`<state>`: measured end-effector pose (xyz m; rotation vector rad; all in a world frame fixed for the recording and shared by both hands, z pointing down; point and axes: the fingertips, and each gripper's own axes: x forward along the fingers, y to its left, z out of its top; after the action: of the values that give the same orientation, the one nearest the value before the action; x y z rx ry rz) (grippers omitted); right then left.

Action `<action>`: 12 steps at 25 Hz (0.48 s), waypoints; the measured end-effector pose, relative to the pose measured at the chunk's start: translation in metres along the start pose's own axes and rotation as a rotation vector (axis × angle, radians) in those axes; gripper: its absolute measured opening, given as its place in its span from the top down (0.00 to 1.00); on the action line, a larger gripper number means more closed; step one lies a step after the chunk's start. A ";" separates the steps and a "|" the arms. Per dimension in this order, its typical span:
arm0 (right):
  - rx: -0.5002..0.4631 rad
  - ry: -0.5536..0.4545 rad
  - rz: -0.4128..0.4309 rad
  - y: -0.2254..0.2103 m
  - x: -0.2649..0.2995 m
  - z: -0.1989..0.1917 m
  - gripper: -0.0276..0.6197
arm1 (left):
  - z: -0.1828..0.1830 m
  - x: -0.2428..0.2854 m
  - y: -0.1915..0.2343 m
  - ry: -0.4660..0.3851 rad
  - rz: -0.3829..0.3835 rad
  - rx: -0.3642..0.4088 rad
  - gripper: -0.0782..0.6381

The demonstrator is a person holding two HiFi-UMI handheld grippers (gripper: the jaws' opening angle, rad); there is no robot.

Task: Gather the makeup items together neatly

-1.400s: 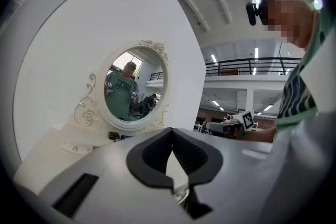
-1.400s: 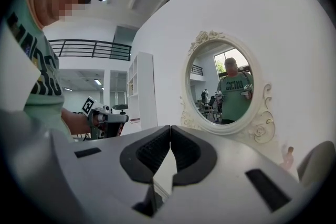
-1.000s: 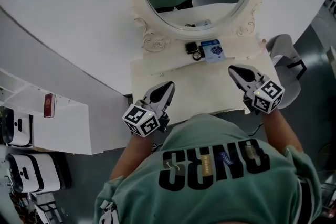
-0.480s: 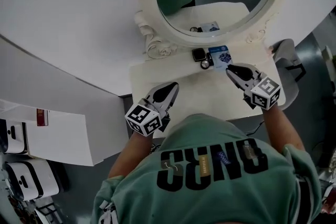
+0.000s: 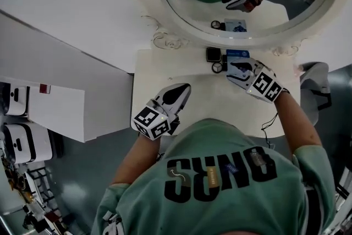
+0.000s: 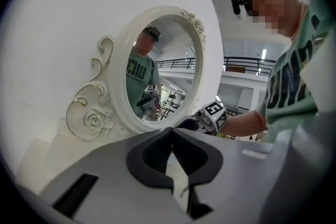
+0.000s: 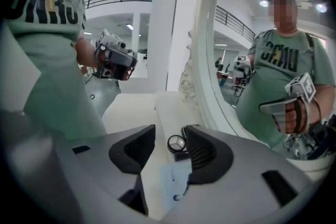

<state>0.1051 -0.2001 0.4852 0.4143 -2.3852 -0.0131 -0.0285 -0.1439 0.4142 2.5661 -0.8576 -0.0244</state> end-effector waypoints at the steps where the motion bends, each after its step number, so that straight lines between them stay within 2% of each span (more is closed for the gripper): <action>1: -0.023 0.024 0.029 -0.003 0.008 -0.007 0.67 | -0.003 0.005 0.000 0.000 0.011 -0.008 0.88; 4: -0.086 0.099 0.083 -0.015 0.030 -0.027 0.61 | -0.013 0.020 0.000 0.010 0.019 -0.024 0.88; 7: -0.140 0.167 0.098 -0.024 0.046 -0.045 0.55 | -0.029 0.028 -0.001 0.035 0.007 -0.045 0.88; 12: -0.159 0.206 0.116 -0.038 0.063 -0.056 0.49 | -0.042 0.038 0.010 0.057 -0.019 -0.080 0.88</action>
<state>0.1089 -0.2485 0.5634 0.1920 -2.1824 -0.1013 0.0027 -0.1564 0.4605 2.4878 -0.7942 0.0088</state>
